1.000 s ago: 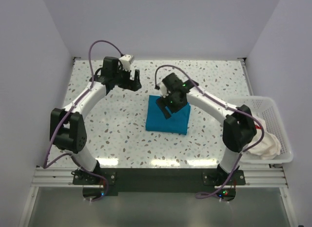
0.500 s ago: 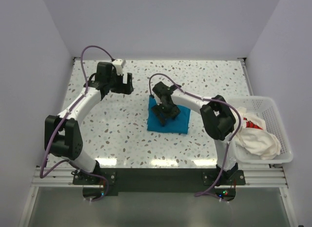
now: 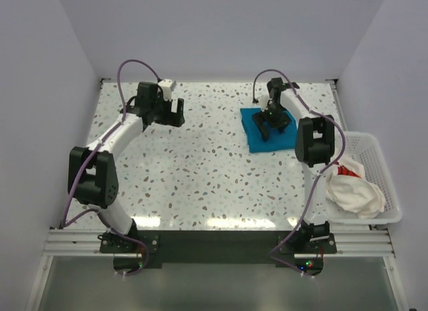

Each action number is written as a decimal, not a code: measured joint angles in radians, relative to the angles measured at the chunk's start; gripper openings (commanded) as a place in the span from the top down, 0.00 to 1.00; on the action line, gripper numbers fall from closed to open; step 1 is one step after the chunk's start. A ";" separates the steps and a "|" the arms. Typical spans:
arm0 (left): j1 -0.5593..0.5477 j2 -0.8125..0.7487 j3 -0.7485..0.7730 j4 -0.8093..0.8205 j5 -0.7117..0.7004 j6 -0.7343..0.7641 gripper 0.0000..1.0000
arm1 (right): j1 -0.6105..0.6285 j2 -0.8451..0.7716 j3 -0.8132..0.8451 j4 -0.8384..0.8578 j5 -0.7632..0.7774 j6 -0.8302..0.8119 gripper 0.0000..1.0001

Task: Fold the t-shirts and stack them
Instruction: Neatly place the folded tshirt to the corner

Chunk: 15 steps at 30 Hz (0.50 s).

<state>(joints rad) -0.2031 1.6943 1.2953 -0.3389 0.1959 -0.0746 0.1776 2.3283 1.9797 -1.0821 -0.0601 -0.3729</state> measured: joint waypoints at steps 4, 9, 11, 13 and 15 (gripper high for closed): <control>0.000 0.011 0.014 -0.001 0.001 0.016 0.00 | -0.061 0.092 0.157 -0.051 0.019 -0.039 0.11; 0.000 0.021 0.044 -0.016 0.007 0.038 0.00 | -0.114 0.153 0.268 -0.070 0.021 -0.066 0.11; 0.000 0.028 0.059 -0.023 0.012 0.050 0.00 | -0.131 0.159 0.280 -0.068 0.020 -0.074 0.11; 0.000 0.037 0.075 -0.034 0.019 0.069 0.00 | -0.149 0.167 0.296 -0.069 0.020 -0.080 0.11; 0.000 0.048 0.090 -0.051 0.032 0.085 0.00 | -0.169 0.177 0.314 -0.067 0.017 -0.082 0.11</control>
<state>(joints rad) -0.2031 1.7420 1.3853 -0.3901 0.2279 0.0109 0.0090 2.5053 2.2940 -1.1492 -0.0433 -0.4549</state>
